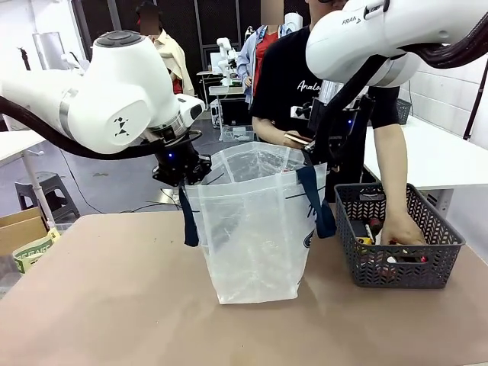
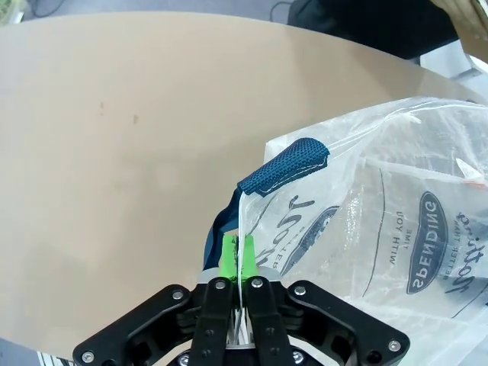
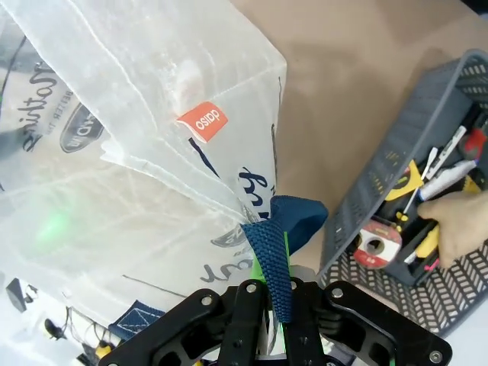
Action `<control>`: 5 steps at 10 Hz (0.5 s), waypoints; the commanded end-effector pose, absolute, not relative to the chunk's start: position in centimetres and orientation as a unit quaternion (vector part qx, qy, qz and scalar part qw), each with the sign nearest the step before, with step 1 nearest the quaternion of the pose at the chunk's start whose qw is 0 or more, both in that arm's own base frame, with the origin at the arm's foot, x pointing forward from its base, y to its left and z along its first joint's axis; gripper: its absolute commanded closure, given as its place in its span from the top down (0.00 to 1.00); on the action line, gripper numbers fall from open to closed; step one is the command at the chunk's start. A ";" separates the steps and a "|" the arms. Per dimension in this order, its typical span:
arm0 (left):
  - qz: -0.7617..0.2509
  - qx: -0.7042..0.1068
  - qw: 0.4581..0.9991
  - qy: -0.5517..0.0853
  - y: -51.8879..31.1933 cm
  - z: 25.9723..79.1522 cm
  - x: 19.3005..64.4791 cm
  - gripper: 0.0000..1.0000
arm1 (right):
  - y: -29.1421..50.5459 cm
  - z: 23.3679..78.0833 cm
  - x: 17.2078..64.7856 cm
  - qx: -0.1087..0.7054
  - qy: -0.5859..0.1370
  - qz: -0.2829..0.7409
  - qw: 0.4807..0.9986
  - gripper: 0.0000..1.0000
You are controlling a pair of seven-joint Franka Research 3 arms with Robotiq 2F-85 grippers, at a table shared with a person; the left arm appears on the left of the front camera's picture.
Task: Transfer purchased items from the store into the shopping bag.
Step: Open the Reusable shopping bag in the center of the table.
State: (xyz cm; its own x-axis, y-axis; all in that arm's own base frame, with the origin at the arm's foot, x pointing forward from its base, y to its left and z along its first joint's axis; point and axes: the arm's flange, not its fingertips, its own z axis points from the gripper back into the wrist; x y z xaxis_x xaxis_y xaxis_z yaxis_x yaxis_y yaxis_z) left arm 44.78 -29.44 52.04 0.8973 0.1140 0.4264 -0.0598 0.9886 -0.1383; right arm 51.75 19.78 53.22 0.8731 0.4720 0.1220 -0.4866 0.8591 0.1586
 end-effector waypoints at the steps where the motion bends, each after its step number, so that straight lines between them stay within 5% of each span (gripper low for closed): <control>1: 0.041 -0.087 0.968 -0.230 -28.8 51.7 45.0 0.00 | 19.4 52.4 51.8 0.106 -0.054 0.265 0.957 0.00; 5: 0.043 -0.077 0.970 -0.227 -29.5 51.9 45.1 0.00 | 19.8 53.0 52.0 0.094 -0.052 0.254 0.961 0.00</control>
State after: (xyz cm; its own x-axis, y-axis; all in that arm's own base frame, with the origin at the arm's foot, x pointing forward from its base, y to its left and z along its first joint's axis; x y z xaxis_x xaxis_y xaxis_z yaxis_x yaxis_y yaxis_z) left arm 45.17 -29.53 51.83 0.8936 0.1080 0.4357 -0.0321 0.9835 -0.1779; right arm 52.04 19.92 52.90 0.8614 0.4826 0.1585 -0.5042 0.8503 0.1508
